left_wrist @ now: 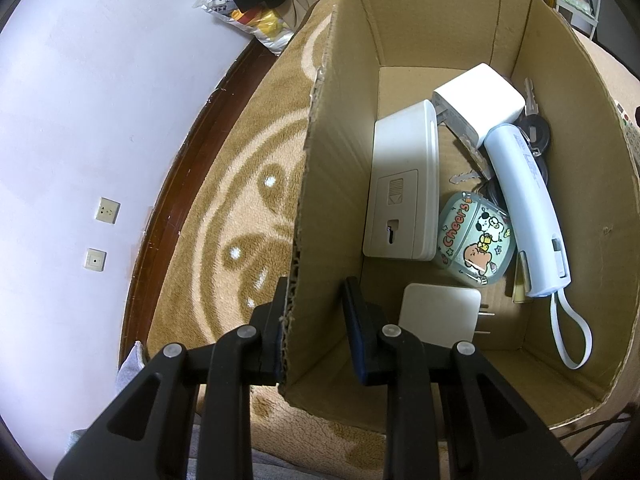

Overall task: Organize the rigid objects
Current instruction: 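Move the right tool to the white JSCN remote and grasp it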

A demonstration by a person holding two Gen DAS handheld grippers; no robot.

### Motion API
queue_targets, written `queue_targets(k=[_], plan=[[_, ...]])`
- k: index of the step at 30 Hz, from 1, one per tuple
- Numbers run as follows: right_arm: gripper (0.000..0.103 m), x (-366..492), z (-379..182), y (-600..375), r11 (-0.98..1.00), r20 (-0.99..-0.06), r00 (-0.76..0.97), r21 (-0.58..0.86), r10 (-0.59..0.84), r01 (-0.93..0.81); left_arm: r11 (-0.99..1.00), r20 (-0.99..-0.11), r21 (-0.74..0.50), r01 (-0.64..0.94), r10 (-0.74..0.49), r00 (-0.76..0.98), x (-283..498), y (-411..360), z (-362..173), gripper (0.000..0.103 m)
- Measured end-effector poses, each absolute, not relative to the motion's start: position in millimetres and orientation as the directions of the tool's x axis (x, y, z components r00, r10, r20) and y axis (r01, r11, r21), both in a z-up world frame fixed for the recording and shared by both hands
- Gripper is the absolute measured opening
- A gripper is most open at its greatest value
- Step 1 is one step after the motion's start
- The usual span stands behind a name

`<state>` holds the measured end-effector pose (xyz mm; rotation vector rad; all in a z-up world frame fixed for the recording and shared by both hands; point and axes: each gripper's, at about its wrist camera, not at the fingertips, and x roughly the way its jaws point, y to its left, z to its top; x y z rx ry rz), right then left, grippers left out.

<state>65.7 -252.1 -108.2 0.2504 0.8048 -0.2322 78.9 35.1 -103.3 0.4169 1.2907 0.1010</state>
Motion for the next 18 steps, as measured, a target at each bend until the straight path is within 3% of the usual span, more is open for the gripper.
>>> queue_targets(k=[8,12,15,18], plan=[[0.103,77,-138,-262,0.934,-0.77,0.629,0.142,-0.105,0.329,0.921,-0.91,0.355,0.159,0.302,0.283,79,36,-103,0.025],[0.098,77,-148,-263,0.937,-0.792,0.598,0.104,-0.124,0.332,0.921,-0.91,0.356,0.159,0.303,0.283,79,37,-102,0.025],[0.088,77,-155,-267,0.933,-0.816,0.57,0.125,-0.098,0.338,0.92,-0.91,0.357,0.16,0.304,0.283,79,36,-102,0.025],[0.071,76,-155,-267,0.928,-0.823,0.555,0.103,-0.122,0.357,0.92,-0.909,0.359,0.161,0.305,0.283,79,36,-102,0.025]])
